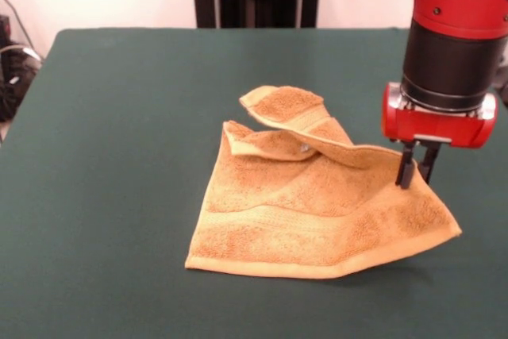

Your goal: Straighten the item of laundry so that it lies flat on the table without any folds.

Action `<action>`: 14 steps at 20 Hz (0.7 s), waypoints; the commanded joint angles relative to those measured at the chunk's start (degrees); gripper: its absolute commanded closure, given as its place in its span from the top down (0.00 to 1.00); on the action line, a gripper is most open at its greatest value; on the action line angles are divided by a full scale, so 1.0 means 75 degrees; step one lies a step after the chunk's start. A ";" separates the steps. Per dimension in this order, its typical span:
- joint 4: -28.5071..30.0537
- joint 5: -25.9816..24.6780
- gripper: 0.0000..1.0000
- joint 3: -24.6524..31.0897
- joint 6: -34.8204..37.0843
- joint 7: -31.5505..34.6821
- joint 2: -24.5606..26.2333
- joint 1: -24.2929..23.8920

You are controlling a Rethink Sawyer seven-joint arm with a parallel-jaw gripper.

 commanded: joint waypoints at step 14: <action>0.0099 0.0445 1.00 0.0561 0.0751 0.2127 0.0234 0.0193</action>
